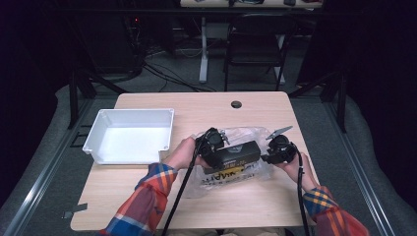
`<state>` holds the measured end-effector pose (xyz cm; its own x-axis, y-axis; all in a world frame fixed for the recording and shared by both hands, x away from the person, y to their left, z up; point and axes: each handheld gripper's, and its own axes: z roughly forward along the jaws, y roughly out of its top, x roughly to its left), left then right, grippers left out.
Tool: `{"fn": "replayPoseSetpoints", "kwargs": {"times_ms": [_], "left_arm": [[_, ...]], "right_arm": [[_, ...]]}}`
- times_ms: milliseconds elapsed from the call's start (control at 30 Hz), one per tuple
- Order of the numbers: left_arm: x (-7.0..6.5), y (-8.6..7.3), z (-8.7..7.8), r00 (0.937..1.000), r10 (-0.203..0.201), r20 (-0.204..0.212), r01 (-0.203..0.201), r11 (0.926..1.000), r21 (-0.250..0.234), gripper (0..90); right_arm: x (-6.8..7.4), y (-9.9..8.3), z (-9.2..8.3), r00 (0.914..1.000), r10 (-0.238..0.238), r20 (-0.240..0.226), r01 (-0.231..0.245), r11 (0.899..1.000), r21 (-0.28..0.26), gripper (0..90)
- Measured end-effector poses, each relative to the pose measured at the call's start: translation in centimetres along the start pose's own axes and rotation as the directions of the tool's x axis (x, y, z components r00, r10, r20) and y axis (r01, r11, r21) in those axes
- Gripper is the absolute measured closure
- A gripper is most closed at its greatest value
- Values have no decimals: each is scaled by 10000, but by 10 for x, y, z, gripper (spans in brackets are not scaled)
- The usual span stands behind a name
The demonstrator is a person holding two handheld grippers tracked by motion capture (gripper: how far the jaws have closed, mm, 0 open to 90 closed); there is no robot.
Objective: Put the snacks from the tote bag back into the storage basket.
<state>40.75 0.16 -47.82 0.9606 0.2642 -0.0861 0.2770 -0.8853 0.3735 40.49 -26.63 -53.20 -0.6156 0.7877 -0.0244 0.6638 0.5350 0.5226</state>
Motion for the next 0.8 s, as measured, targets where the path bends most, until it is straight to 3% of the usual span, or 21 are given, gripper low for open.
{"fn": "replayPoseSetpoints", "kwargs": {"times_ms": [100, 300, 800], "left_arm": [[-2, 1, -9, 9998, 106, 195, -101, 9996, -277, 430], [-4, 4, -22, 9998, 150, 106, -144, 9987, -488, 430], [8, 13, -62, 9971, 122, -757, -179, 9970, -757, 430]], "right_arm": [[-1, 0, 0, 10000, 38, 36, -38, 10000, 0, 568], [-1, 0, -1, 9999, 65, 86, -65, 10000, -21, 564], [-4, 2, -26, 9996, 31, -288, -55, 9964, -847, 425]]}}
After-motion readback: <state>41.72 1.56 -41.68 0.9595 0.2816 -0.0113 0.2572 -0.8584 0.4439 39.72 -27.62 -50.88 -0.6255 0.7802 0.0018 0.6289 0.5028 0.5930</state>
